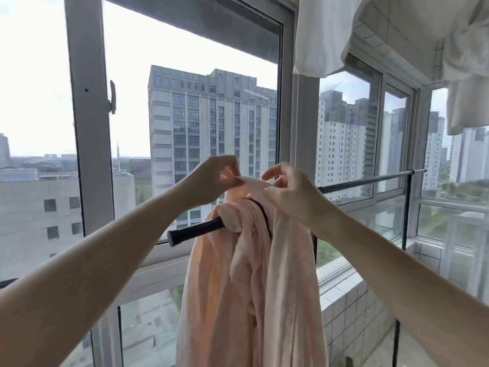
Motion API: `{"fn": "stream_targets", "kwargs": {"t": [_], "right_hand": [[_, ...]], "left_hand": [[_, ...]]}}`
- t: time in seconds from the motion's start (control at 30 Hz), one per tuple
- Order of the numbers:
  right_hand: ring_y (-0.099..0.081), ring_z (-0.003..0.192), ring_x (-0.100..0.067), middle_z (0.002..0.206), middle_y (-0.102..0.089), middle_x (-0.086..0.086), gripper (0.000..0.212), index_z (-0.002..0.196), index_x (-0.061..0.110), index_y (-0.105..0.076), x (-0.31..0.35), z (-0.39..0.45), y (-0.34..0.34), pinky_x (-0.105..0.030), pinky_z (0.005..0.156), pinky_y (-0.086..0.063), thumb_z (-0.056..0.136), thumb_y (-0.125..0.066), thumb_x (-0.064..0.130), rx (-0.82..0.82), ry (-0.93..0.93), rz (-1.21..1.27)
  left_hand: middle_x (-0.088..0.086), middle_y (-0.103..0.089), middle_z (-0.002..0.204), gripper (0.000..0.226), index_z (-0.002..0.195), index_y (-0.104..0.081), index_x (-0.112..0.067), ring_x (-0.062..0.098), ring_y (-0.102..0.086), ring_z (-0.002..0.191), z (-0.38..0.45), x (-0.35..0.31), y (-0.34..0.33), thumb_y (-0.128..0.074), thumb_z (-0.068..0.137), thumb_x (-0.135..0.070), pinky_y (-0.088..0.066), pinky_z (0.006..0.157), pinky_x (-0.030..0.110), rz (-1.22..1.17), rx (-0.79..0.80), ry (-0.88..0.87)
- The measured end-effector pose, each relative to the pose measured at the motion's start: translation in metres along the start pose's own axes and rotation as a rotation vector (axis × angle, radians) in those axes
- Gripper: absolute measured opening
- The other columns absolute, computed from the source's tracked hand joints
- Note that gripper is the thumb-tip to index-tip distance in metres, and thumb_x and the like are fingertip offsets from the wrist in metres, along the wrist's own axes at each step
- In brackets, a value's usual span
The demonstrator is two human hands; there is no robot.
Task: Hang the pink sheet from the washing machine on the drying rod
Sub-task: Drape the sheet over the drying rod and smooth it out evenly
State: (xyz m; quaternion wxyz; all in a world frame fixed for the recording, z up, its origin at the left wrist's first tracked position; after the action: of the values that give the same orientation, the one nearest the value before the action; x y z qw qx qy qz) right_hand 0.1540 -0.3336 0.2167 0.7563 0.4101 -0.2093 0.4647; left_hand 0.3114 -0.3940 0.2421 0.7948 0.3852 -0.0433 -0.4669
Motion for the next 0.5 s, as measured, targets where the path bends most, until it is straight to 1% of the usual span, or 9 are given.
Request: {"fn": "stream_targets", "kwargs": {"t": [0.07, 0.1, 0.17, 0.23, 0.27, 0.33, 0.37, 0.43, 0.5], "right_hand": [[-0.058, 0.062, -0.005, 0.075, -0.060, 0.007, 0.020, 0.105, 0.022, -0.054, 0.005, 0.002, -0.003, -0.016, 0.054, -0.045, 0.087, -0.064, 0.024, -0.044, 0.073, -0.186], [-0.058, 0.064, -0.002, 0.077, -0.060, 0.007, 0.021, 0.105, 0.023, -0.054, 0.009, 0.003, -0.003, -0.011, 0.051, -0.042, 0.087, -0.065, 0.023, -0.087, 0.120, -0.253], [-0.057, 0.064, 0.001, 0.078, -0.060, 0.007, 0.016, 0.100, 0.020, -0.056, 0.019, 0.002, -0.005, -0.006, 0.049, -0.041, 0.088, -0.066, 0.018, -0.166, 0.201, -0.286], [-0.060, 0.064, -0.001, 0.076, -0.062, 0.007, 0.010, 0.092, 0.019, -0.060, 0.023, 0.000, -0.009, -0.006, 0.051, -0.044, 0.087, -0.069, 0.020, -0.170, 0.262, -0.240], [-0.062, 0.064, -0.003, 0.076, -0.063, 0.007, 0.010, 0.089, 0.020, -0.061, 0.023, -0.001, -0.013, -0.009, 0.054, -0.047, 0.087, -0.069, 0.025, -0.128, 0.287, -0.211], [-0.063, 0.063, -0.003, 0.072, -0.066, 0.007, 0.013, 0.083, 0.023, -0.064, 0.020, -0.007, -0.016, -0.014, 0.058, -0.052, 0.089, -0.066, 0.034, -0.048, 0.303, -0.178], [-0.062, 0.061, -0.002, 0.069, -0.065, 0.007, 0.014, 0.080, 0.023, -0.064, 0.014, -0.008, -0.014, -0.014, 0.058, -0.050, 0.090, -0.064, 0.033, -0.063, 0.294, -0.191], [-0.057, 0.060, 0.000, 0.068, -0.062, 0.010, 0.011, 0.081, 0.021, -0.063, -0.004, -0.006, 0.001, -0.008, 0.056, -0.043, 0.091, -0.061, 0.026, -0.215, 0.244, -0.237], [-0.057, 0.067, -0.003, 0.075, -0.060, 0.008, 0.004, 0.088, 0.019, -0.060, -0.034, -0.003, 0.015, -0.010, 0.061, -0.043, 0.089, -0.062, 0.021, -0.373, 0.135, -0.261]], "left_hand": [[-0.008, -0.068, 0.095, 0.013, 0.083, -0.055, -0.011, -0.001, -0.065, 0.089, 0.000, -0.003, 0.009, -0.065, 0.090, -0.015, -0.053, 0.075, 0.019, -0.058, -0.071, 0.004], [-0.007, -0.069, 0.096, 0.014, 0.083, -0.052, -0.010, 0.000, -0.066, 0.087, -0.001, -0.003, 0.011, -0.063, 0.091, -0.014, -0.056, 0.075, 0.022, -0.102, -0.066, 0.025], [0.001, -0.071, 0.089, 0.015, 0.083, -0.048, -0.010, 0.012, -0.068, 0.080, -0.004, 0.001, 0.013, -0.058, 0.094, -0.013, -0.057, 0.076, 0.034, -0.165, -0.033, 0.109], [0.005, -0.071, 0.084, 0.014, 0.084, -0.047, -0.013, 0.026, -0.068, 0.078, -0.011, 0.008, 0.017, -0.056, 0.095, -0.014, -0.058, 0.077, 0.041, -0.240, -0.018, 0.173], [0.005, -0.071, 0.083, 0.014, 0.085, -0.047, -0.014, 0.027, -0.068, 0.077, -0.016, 0.011, 0.020, -0.056, 0.095, -0.013, -0.059, 0.076, 0.038, -0.279, -0.016, 0.183], [0.001, -0.070, 0.078, 0.013, 0.088, -0.049, -0.014, 0.015, -0.067, 0.071, -0.027, 0.016, 0.028, -0.061, 0.092, -0.010, -0.055, 0.068, 0.025, -0.293, -0.017, 0.180], [0.000, -0.070, 0.077, 0.013, 0.091, -0.052, -0.014, 0.009, -0.067, 0.070, -0.033, 0.018, 0.031, -0.064, 0.089, -0.010, -0.054, 0.066, 0.020, -0.287, -0.016, 0.184], [0.002, -0.070, 0.078, 0.021, 0.101, -0.058, -0.017, 0.007, -0.068, 0.072, -0.045, 0.023, 0.035, -0.070, 0.084, -0.011, -0.054, 0.068, 0.017, -0.278, 0.012, 0.196], [0.004, -0.071, 0.081, 0.028, 0.105, -0.063, -0.021, 0.012, -0.070, 0.075, -0.053, 0.023, 0.034, -0.073, 0.081, -0.011, -0.056, 0.070, 0.020, -0.252, 0.080, 0.198]]}}
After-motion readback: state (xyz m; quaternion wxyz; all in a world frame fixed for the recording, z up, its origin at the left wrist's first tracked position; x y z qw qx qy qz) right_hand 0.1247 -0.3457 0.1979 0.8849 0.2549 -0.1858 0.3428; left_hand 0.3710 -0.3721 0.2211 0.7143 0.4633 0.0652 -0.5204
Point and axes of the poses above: each hand's wrist, its own z-axis towards the middle knuckle, its own y-axis out of the back of the hand, x = y × z, the point moved 6 cm from there along z, towards the middle knuckle
